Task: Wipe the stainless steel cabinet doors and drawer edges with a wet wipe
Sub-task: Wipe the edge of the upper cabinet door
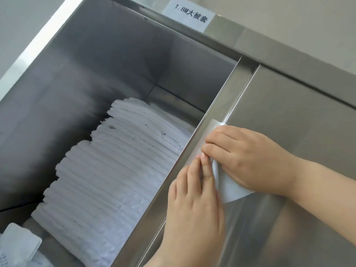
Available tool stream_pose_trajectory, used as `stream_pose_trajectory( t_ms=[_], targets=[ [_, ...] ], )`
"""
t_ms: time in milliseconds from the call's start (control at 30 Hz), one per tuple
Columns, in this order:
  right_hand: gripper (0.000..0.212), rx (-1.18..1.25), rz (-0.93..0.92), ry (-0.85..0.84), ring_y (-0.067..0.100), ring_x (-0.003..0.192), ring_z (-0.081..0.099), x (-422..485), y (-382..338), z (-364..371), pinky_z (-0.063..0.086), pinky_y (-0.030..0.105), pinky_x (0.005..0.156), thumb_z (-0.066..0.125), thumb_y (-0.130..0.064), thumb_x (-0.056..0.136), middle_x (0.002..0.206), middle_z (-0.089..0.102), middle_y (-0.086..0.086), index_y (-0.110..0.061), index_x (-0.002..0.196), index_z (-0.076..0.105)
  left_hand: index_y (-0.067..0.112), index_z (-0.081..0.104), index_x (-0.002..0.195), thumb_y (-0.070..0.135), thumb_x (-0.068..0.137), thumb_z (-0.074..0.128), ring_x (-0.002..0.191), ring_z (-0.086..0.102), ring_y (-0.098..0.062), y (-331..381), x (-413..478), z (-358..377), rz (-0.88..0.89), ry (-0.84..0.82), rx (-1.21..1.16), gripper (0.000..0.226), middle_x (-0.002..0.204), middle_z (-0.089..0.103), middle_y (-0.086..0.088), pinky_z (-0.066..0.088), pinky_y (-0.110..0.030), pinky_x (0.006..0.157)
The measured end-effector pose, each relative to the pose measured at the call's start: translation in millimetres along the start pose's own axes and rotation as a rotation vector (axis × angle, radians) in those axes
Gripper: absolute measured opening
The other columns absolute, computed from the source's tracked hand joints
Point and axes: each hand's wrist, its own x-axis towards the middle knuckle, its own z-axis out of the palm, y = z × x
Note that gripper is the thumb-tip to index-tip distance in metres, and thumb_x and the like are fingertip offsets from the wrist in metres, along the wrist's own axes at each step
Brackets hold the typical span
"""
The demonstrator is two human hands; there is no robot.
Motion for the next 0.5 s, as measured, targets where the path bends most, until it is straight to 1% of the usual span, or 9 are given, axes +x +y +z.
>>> stream_pose_trajectory(
  t_ms=[67,167,233,300,367,433,500],
  targets=[
    [0.033,-0.021,0.026,0.016,0.030,0.087,0.057,-0.9,14.4,-4.5,0.049,0.039,0.085,0.033,-0.005,0.085,0.095,0.061,0.009,-0.006,0.095,0.064,-0.003,0.053,0.129,0.023,0.078,0.038,0.103,0.061,-0.029,5.4,15.7,-0.5,0.043,0.007,0.016,0.059,0.124,0.058,-0.013,0.032,-0.030,0.087],
    [0.033,-0.071,0.055,0.020,0.031,0.089,0.059,-3.8,36.0,-11.3,0.041,0.032,0.094,0.036,-0.004,0.081,0.097,0.061,0.010,-0.005,0.096,0.065,-0.002,0.051,0.131,0.022,0.080,0.037,0.105,0.059,-0.027,15.3,35.2,0.0,0.079,0.024,0.027,0.059,0.126,0.057,-0.011,0.033,-0.029,0.088],
    [0.033,-0.092,0.078,-0.004,0.032,0.090,0.059,-5.3,49.7,-16.1,0.038,0.031,0.094,0.037,-0.006,0.079,0.098,0.061,0.010,-0.005,0.098,0.064,-0.001,0.050,0.132,0.021,0.080,0.037,0.105,0.059,-0.026,22.4,47.6,0.1,0.081,0.043,0.028,0.059,0.125,0.057,-0.010,0.036,-0.029,0.088],
    [0.034,-0.108,0.104,-0.023,0.031,0.094,0.058,-5.5,62.0,-21.0,0.040,0.031,0.091,0.037,-0.009,0.080,0.101,0.061,0.010,-0.006,0.100,0.064,-0.001,0.048,0.134,0.020,0.081,0.036,0.106,0.058,-0.026,29.2,59.1,0.1,0.083,0.062,0.017,0.059,0.125,0.057,-0.009,0.034,-0.029,0.087],
    [0.034,-0.126,0.126,-0.026,0.031,0.097,0.058,-5.1,71.8,-24.4,0.045,0.034,0.090,0.036,-0.011,0.081,0.103,0.060,0.010,-0.006,0.102,0.063,-0.001,0.046,0.136,0.021,0.081,0.034,0.108,0.056,-0.026,35.7,69.1,0.3,0.086,0.068,0.031,0.060,0.127,0.056,-0.009,0.036,-0.029,0.088],
    [0.035,-0.146,0.141,-0.023,0.033,0.100,0.057,-4.9,80.0,-27.0,0.049,0.041,0.087,0.035,-0.011,0.082,0.104,0.060,0.012,-0.006,0.102,0.062,0.001,0.042,0.139,0.023,0.083,0.030,0.111,0.054,-0.025,40.9,77.9,0.5,0.094,0.073,0.039,0.062,0.130,0.053,-0.008,0.040,-0.031,0.090],
    [0.034,-0.178,0.143,-0.027,0.034,0.100,0.056,-5.0,87.3,-28.5,0.049,0.044,0.086,0.034,-0.011,0.082,0.104,0.059,0.012,-0.005,0.102,0.062,0.001,0.038,0.141,0.024,0.083,0.028,0.112,0.051,-0.025,44.7,86.7,-0.1,0.105,0.077,0.039,0.063,0.131,0.051,-0.007,0.040,-0.032,0.091]
  ],
)
